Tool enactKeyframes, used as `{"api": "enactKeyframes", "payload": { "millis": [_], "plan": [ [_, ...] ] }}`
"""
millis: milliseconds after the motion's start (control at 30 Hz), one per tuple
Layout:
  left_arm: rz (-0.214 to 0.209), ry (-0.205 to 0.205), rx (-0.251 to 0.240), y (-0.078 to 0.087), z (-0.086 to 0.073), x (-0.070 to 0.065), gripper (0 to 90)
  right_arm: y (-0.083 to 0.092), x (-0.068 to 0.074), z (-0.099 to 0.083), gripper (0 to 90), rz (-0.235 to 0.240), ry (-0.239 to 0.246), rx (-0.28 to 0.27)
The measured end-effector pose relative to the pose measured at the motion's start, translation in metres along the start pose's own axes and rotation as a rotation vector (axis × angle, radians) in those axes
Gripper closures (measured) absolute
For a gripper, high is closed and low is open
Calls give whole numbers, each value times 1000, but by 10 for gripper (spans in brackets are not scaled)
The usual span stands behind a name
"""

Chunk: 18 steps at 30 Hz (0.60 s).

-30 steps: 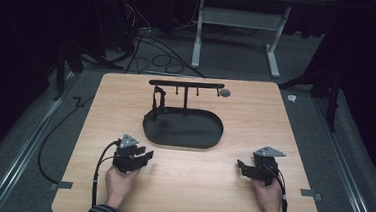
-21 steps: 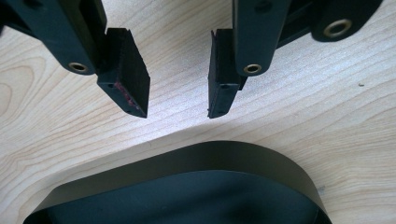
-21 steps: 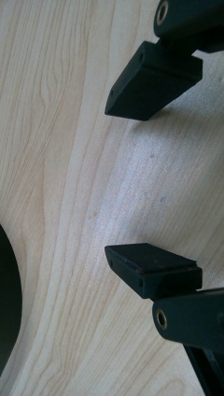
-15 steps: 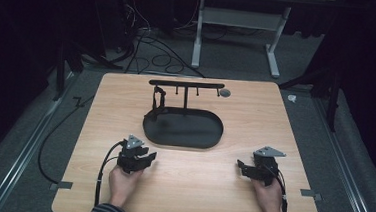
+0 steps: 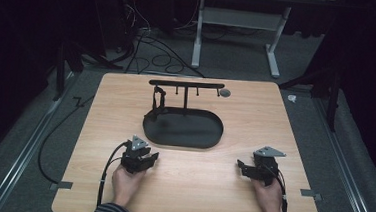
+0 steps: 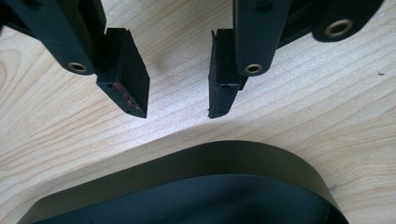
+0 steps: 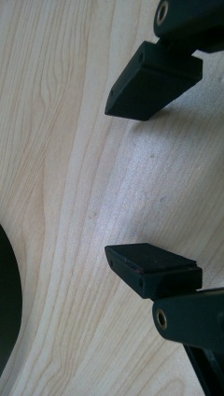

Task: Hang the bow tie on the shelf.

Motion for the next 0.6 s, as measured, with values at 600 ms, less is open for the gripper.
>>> {"api": "enactKeyframes", "payload": {
  "millis": [600],
  "plan": [
    [35,-35,-30,-6,-3,-3,541,0,0,0,288,0,0,0]
  ]
}}
Point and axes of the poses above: each handheld gripper's, and its own axes: y roughly backward along the jaws, z roughly out of its top, x roughly to its left, the point moved 7 cm from there along -y, roughly forward along the jaws, and after that the axes turned 2 degrees about -y, right-handed, at the moved point
